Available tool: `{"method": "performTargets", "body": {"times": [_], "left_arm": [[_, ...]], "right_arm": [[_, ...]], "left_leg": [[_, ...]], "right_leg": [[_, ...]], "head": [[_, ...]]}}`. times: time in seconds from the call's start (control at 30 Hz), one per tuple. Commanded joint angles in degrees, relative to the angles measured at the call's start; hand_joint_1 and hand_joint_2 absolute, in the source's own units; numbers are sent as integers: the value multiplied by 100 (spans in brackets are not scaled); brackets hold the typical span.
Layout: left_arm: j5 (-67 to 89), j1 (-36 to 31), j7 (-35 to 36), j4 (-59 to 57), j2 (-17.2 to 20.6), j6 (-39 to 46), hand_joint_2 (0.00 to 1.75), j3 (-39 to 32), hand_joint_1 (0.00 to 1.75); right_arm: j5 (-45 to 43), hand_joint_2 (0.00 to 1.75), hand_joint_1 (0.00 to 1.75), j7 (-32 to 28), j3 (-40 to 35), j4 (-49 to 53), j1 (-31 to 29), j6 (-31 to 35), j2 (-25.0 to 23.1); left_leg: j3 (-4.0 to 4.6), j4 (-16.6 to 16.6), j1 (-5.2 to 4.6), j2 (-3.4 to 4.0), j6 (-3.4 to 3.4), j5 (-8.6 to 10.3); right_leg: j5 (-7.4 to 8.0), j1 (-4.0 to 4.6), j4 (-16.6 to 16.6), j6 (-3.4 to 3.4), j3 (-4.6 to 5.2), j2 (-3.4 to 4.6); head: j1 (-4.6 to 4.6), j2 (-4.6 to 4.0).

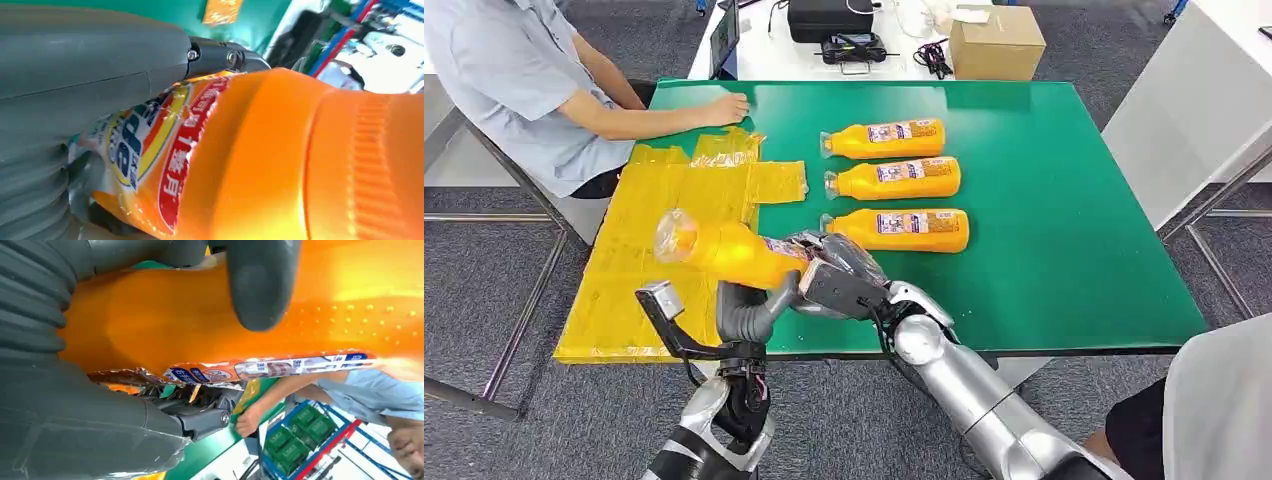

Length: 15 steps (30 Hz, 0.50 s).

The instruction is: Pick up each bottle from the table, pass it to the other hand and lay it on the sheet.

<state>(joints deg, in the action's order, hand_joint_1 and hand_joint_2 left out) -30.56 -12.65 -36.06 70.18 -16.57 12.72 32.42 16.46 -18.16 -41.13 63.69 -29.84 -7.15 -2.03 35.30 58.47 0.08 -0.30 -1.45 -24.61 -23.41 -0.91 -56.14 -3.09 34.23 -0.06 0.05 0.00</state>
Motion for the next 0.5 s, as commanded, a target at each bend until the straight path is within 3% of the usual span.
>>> {"method": "performTargets", "body": {"times": [0.03,0.27,0.3,0.37,0.4,0.43,0.47,0.5], "left_arm": [[59,-188,-121,141,41,162,175,-280,175],[112,-231,-171,65,28,242,175,-239,175],[132,-248,-185,53,29,268,175,-235,175],[157,-280,-195,5,19,353,175,-242,175],[201,-296,-226,-19,17,433,175,-243,175],[209,-302,-230,-30,18,447,175,-242,175],[203,-311,-225,-51,13,466,175,-245,175],[196,-319,-218,-61,17,463,175,-241,175]], "right_arm": [[-77,175,175,-78,-416,-25,-80,-93,77],[-110,175,175,-95,-431,-84,-92,-85,82],[-121,175,171,-97,-423,-93,-99,-83,77],[-160,175,159,-92,-387,-128,-115,-68,64],[-162,175,145,-91,-373,-145,-123,-57,59],[-163,175,99,-90,-365,-150,-124,-51,60],[-177,175,23,-83,-324,-156,-110,-7,45],[-176,175,23,-83,-316,-160,-107,-3,38]], "left_leg": [[-20,-3,2,7,6,-6],[-13,-3,2,2,5,-3],[-42,-5,5,6,12,-13],[-16,-1,3,1,6,-5],[-23,-3,2,0,8,-7],[-19,-1,3,2,7,-6],[-14,-3,1,1,5,-3],[-13,-3,2,0,5,-2]], "right_leg": [[-5,3,3,10,-18,5],[-3,2,3,8,-13,0],[-12,6,5,19,-40,2],[-6,3,2,10,-16,-1],[-8,3,2,13,-23,-3],[-6,4,1,11,-18,0],[-4,2,2,9,-13,-1],[-3,3,3,8,-13,-2]], "head": [[2,0],[2,0],[4,0],[2,0],[4,0],[2,0],[2,0],[4,0]]}}
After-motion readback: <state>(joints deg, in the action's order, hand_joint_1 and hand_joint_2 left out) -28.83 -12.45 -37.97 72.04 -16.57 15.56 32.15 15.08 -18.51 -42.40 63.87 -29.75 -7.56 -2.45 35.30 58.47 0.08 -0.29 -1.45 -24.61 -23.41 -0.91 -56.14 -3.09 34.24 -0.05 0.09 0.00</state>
